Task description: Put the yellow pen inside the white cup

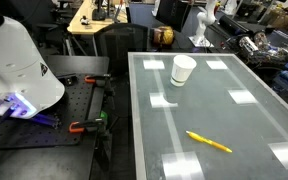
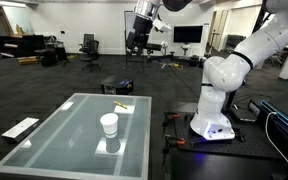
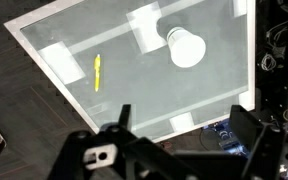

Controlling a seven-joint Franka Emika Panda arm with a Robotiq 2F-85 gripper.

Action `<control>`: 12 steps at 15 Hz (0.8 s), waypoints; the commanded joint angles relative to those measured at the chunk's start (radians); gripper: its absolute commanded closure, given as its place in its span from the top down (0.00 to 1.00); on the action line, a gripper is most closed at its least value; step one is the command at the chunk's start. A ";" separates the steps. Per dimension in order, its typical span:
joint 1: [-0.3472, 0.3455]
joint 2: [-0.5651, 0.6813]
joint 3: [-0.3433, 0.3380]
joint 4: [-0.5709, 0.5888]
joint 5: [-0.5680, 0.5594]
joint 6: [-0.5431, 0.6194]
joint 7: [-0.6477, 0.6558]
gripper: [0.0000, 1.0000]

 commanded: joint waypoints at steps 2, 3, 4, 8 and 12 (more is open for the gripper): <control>-0.027 0.106 -0.069 0.051 -0.059 0.010 -0.115 1.00; -0.028 0.123 -0.080 0.054 -0.065 0.013 -0.133 1.00; -0.027 0.141 -0.090 0.057 -0.071 0.018 -0.150 1.00; -0.035 0.207 -0.111 0.041 -0.094 0.113 -0.187 1.00; -0.060 0.294 -0.106 0.017 -0.150 0.270 -0.164 1.00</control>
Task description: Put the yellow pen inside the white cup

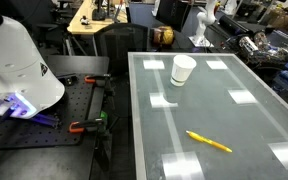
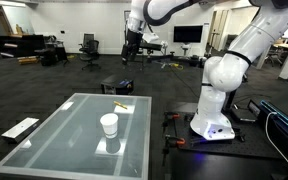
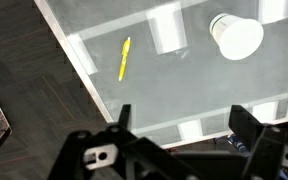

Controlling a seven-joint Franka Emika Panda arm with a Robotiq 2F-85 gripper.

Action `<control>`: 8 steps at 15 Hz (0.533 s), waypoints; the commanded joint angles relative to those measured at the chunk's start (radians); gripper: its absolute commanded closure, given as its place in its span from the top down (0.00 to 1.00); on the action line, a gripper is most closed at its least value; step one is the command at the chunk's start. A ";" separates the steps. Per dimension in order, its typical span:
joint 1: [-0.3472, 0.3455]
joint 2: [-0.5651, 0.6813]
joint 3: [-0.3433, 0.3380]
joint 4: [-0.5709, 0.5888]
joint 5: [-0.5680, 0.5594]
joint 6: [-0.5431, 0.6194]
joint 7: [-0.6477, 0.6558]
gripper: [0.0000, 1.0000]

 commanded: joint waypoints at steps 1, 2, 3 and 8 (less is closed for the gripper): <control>-0.033 0.092 0.007 -0.008 -0.052 0.131 -0.001 1.00; -0.042 0.117 0.011 -0.013 -0.071 0.165 0.009 1.00; -0.048 0.141 0.013 -0.015 -0.085 0.193 0.016 1.00; -0.075 0.247 0.012 -0.022 -0.144 0.296 0.037 1.00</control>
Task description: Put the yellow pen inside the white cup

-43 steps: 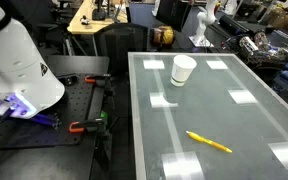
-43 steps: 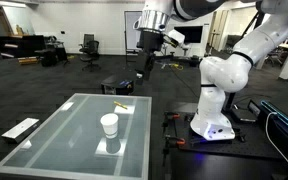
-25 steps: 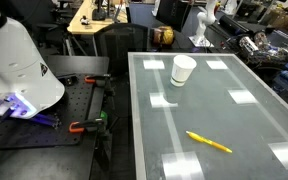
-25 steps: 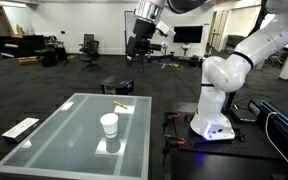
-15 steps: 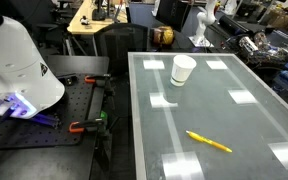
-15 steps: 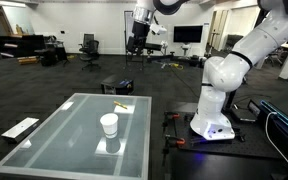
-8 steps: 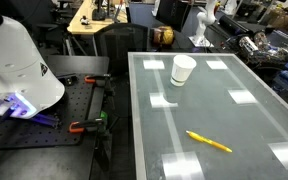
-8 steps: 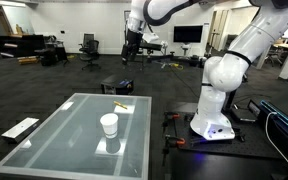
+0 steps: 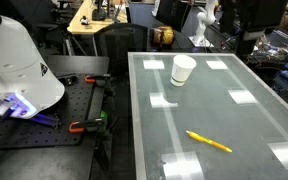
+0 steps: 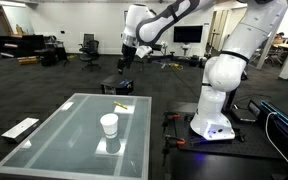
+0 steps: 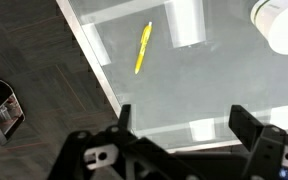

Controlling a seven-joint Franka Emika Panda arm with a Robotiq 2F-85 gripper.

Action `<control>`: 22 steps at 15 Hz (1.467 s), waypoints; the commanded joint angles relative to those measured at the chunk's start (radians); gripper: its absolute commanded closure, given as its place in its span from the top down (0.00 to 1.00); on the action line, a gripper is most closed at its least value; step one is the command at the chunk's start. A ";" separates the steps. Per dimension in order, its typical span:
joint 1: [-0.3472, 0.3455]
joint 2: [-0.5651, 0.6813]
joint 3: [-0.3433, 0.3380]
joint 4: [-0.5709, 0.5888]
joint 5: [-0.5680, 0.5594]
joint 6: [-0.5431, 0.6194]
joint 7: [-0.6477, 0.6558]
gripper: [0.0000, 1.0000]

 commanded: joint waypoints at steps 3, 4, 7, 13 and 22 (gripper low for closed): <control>-0.036 0.109 0.011 0.000 -0.066 0.092 0.049 1.00; -0.039 0.126 0.011 0.001 -0.077 0.101 0.057 1.00; -0.037 0.165 0.008 -0.006 -0.097 0.110 0.089 1.00; -0.020 0.154 -0.005 0.002 -0.070 0.076 0.050 1.00; -0.019 0.203 0.005 0.011 -0.083 0.112 0.088 1.00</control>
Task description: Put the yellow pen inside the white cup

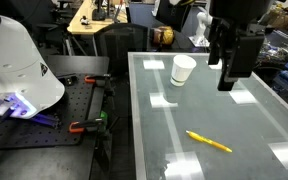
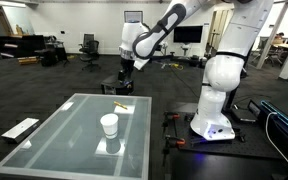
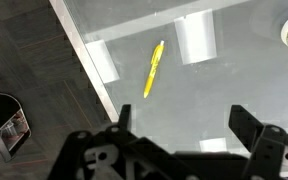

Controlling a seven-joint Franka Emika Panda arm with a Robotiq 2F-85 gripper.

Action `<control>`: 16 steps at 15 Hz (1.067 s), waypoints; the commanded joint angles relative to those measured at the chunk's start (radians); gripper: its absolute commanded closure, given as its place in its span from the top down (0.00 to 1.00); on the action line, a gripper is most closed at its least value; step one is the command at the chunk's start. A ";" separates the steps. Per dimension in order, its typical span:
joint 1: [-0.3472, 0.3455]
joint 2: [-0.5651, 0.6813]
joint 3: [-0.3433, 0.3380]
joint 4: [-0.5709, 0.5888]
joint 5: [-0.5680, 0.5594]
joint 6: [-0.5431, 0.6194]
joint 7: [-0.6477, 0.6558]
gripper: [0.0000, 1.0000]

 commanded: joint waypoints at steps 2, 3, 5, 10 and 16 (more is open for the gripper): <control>0.005 0.063 0.004 0.013 -0.013 0.043 0.042 1.00; 0.003 0.076 0.005 0.012 -0.023 0.051 0.053 1.00; 0.003 0.104 0.006 0.014 -0.042 0.070 0.074 1.00; 0.008 0.160 0.003 0.023 -0.148 0.099 0.193 1.00; 0.027 0.228 -0.015 0.048 -0.264 0.109 0.317 1.00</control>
